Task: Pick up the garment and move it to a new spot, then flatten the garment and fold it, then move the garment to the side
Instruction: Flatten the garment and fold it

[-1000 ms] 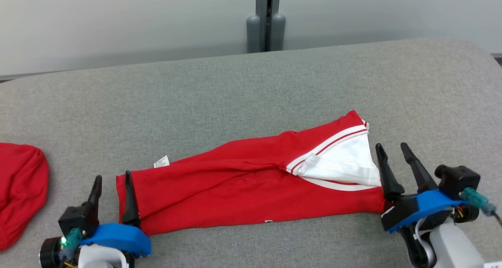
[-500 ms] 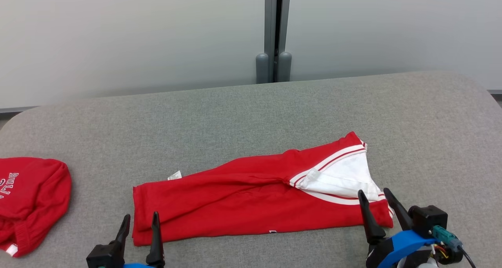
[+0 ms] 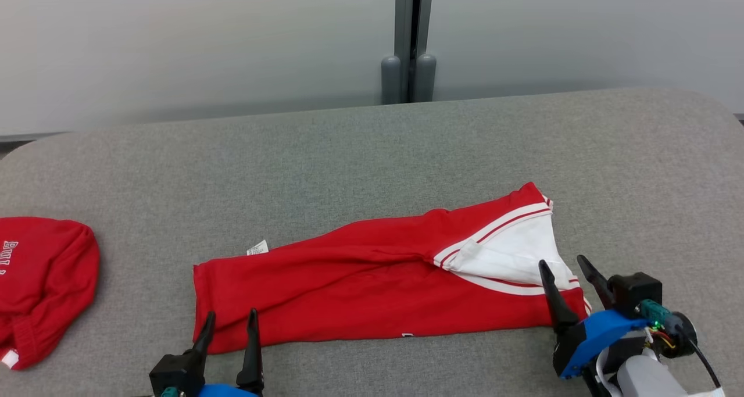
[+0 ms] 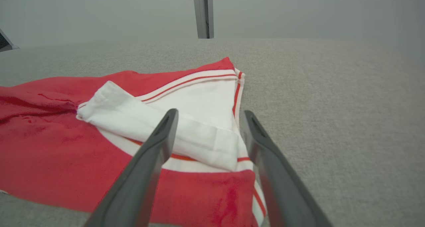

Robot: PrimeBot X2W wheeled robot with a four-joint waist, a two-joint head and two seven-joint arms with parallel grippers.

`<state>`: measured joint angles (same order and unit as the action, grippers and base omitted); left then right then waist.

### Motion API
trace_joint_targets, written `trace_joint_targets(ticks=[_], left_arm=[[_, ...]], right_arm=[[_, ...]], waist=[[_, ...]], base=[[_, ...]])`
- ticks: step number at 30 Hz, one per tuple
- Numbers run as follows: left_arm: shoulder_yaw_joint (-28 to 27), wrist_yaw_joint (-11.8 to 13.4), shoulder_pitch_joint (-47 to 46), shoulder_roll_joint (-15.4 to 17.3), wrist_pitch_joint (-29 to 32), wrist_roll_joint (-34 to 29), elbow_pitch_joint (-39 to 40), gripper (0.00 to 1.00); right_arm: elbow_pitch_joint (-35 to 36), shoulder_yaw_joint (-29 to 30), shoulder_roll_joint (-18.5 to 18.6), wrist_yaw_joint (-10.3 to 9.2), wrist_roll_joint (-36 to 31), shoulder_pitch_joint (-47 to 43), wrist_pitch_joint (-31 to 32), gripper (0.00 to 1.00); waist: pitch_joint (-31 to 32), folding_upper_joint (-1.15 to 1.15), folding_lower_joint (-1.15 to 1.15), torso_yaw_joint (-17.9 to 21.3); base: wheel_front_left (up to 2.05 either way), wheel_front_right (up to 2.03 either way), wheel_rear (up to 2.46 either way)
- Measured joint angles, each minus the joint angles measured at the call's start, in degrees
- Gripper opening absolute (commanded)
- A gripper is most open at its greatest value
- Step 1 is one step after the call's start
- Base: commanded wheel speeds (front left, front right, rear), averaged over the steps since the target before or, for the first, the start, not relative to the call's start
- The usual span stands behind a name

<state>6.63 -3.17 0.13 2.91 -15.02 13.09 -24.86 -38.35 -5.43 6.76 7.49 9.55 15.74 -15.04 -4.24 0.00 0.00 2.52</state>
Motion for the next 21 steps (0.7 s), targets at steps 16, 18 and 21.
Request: trace_joint_targets(ticks=[16,18,21], left_arm=[[1.87,-0.4,-4.67,0.01,0.01,0.33,-2.46,1.0],[1.94,-0.38,-5.07,0.01,0.01,0.29,-2.49,1.0],[2.07,-0.38,-5.22,0.01,0.0,0.29,-2.66,1.0]], right_arm=[[-22.82,1.89,0.73,0.01,2.47,14.6,-0.09,1.0],[-24.24,1.02,0.6,0.0,3.83,15.61,0.63,0.32],[-25.44,0.09,0.7,-0.01,6.17,16.47,0.9,0.0]], waist=[[-7.19,0.0,0.0,-3.47],[-7.56,0.0,0.0,-3.59],[-7.76,0.0,0.0,-3.45]], base=[[0.0,0.0,0.0],[0.0,0.0,0.0],[0.0,0.0,0.0]])
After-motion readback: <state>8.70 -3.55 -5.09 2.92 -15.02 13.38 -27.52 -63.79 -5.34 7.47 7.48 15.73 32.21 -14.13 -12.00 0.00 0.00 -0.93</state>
